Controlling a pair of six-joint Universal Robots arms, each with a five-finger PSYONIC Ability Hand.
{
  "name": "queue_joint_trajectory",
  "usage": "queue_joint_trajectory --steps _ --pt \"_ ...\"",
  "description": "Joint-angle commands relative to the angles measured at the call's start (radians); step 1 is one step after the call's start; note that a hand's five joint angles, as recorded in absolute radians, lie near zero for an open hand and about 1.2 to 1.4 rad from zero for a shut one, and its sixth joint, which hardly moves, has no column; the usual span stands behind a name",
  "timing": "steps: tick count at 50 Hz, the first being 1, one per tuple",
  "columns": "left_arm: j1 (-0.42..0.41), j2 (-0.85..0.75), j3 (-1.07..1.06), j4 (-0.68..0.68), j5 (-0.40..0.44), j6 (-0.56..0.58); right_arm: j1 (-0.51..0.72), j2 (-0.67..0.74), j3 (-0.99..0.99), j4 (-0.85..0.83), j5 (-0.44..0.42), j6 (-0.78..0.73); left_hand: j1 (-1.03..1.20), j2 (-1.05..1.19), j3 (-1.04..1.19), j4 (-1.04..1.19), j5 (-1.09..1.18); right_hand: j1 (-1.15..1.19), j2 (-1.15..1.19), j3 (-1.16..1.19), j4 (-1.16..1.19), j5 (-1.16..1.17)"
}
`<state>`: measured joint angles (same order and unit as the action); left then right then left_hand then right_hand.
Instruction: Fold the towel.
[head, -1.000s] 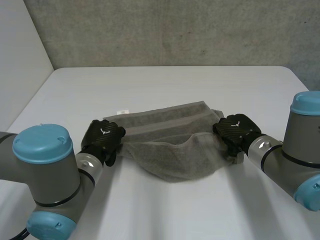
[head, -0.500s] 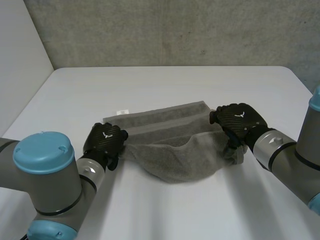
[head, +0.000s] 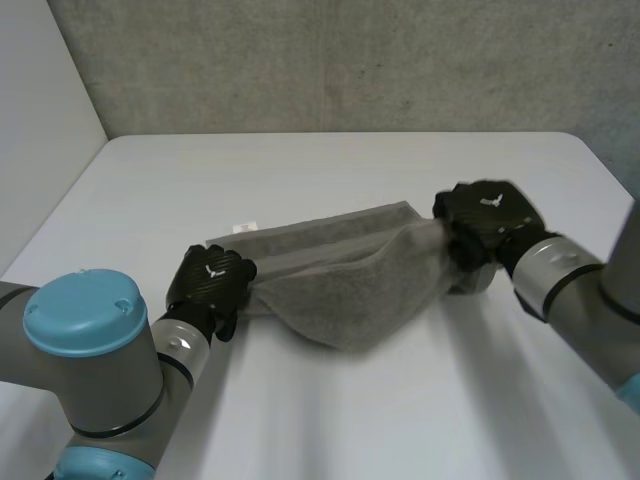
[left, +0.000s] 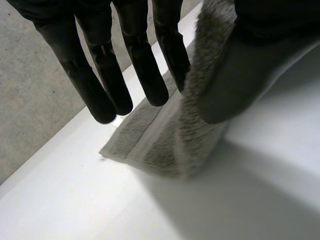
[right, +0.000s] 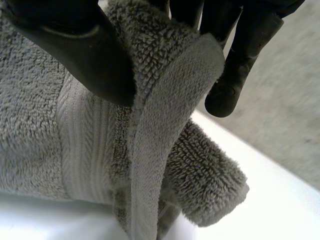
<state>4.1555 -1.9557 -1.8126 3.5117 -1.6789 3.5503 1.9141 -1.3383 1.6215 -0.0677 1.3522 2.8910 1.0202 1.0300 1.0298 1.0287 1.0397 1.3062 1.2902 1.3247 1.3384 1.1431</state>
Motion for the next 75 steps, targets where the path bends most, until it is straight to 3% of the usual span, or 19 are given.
queue_joint_trajectory --steps 1,13,26,30,33,44,55,56,58,59,60,65,75 --pt "-0.001 0.000 0.002 0.023 0.011 -0.001 -0.064 -0.133 0.077 -0.003 -0.010 0.010 -0.469 -0.479 -0.479 -0.478 -0.663 0.090 0.106 0.072 0.058 0.079" --pt "-0.015 -0.075 0.035 0.104 0.120 0.002 -0.214 -0.177 0.204 -0.033 -0.091 0.004 -0.490 -0.499 -0.499 -0.498 -0.684 0.090 0.106 0.072 0.058 0.079" --pt "-0.015 -0.080 0.024 0.098 0.232 0.002 -0.225 -0.147 0.215 -0.073 -0.087 0.005 -0.481 -0.491 -0.490 -0.489 -0.675 0.068 0.084 0.049 0.035 0.056" --pt "-0.015 -0.081 0.019 0.090 0.284 0.005 -0.219 -0.147 0.215 -0.072 -0.094 0.002 -0.469 -0.479 -0.479 -0.478 -0.663 -0.357 -0.341 -0.375 -0.389 -0.368" --pt "-0.017 -0.078 0.010 0.072 0.309 0.007 -0.215 -0.151 0.215 -0.073 -0.096 -0.001 -0.466 -0.476 -0.476 -0.475 -0.660 -0.498 -0.483 -0.517 -0.531 -0.510" --pt "-0.024 -0.066 -0.019 0.044 0.315 0.009 -0.211 -0.154 0.224 -0.073 -0.099 -0.097 -0.410 -0.420 -0.420 -0.419 -0.604 -0.710 -0.694 -0.729 -0.743 -0.722" --pt "-0.026 -0.065 -0.051 0.044 0.317 0.009 -0.198 -0.176 0.253 -0.064 -0.142 -0.184 -0.313 -0.323 -0.323 -0.322 -0.508 -0.590 -0.574 -0.609 -0.622 -0.601" --pt "-0.028 -0.068 -0.053 0.044 0.317 0.009 -0.196 -0.174 0.255 -0.063 -0.142 -0.184 -0.313 -0.323 -0.323 -0.322 -0.508 -0.520 -0.504 -0.539 -0.552 -0.532" --pt "-0.028 -0.069 -0.053 0.046 0.317 0.009 -0.196 -0.177 0.253 -0.064 -0.131 -0.184 -0.313 -0.323 -0.323 -0.322 -0.508 -0.149 -0.133 -0.167 -0.181 -0.160" --pt "-0.028 -0.071 -0.051 0.046 0.317 0.009 -0.196 -0.177 0.253 -0.064 -0.131 -0.184 -0.313 -0.323 -0.323 -0.322 -0.508 -0.147 -0.131 -0.165 -0.179 -0.158" --pt "-0.029 -0.072 -0.051 0.046 0.317 0.009 -0.198 -0.180 0.253 -0.070 -0.130 -0.177 -0.311 -0.320 -0.320 -0.319 -0.505 0.088 0.104 0.069 0.055 0.076" --pt "-0.031 -0.078 -0.042 0.047 0.317 0.009 -0.213 -0.194 0.255 -0.078 -0.123 -0.154 -0.311 -0.320 -0.320 -0.319 -0.505 0.090 0.106 0.072 0.058 0.079" --pt "-0.034 -0.106 -0.008 0.055 0.317 0.009 -0.247 -0.191 0.241 -0.123 -0.047 0.037 -0.275 -0.285 -0.285 -0.284 -0.469 0.090 0.106 0.072 0.058 0.079"
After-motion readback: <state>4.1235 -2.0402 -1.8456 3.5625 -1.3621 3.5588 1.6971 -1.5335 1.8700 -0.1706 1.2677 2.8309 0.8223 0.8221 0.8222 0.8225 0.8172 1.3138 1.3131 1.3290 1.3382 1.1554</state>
